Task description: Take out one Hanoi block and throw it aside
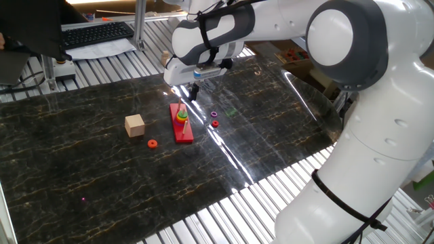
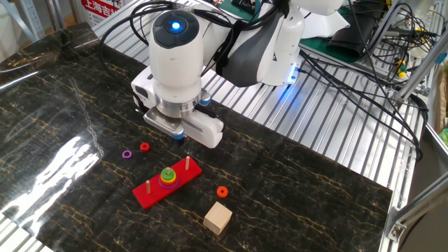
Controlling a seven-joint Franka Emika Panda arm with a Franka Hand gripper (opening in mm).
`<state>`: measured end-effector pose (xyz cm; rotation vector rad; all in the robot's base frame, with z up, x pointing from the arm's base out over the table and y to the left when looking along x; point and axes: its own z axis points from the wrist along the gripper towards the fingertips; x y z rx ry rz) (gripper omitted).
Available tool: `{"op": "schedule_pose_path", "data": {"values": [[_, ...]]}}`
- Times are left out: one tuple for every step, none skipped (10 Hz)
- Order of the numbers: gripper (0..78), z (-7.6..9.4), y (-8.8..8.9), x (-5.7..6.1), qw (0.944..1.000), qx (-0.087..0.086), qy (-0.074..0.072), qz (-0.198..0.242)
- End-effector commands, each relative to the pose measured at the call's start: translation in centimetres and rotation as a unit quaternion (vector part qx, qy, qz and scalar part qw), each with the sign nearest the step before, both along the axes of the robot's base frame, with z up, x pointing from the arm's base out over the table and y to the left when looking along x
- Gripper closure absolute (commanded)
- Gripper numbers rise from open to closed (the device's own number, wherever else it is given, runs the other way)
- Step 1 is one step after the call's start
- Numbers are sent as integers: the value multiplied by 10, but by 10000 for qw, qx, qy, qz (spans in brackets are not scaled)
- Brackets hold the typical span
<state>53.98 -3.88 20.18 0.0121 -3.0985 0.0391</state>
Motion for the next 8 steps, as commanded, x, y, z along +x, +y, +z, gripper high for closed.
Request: {"op": "schedule_pose_path", "data": {"values": [[776, 1, -1, 1, 10000, 11, -19, -15], [776, 1, -1, 1, 10000, -21, -53, -69], [776, 1, -1, 1, 10000, 29, -73, -52], [776, 1, -1, 1, 9999, 128, -6, 11], [776, 1, -1, 1, 9999, 106, 24, -37], [776, 1, -1, 1, 9999, 96, 14, -61], [776, 1, -1, 1, 9996, 50, -12, -266], [776, 1, -1, 1, 9994, 2, -38, -334]]}}
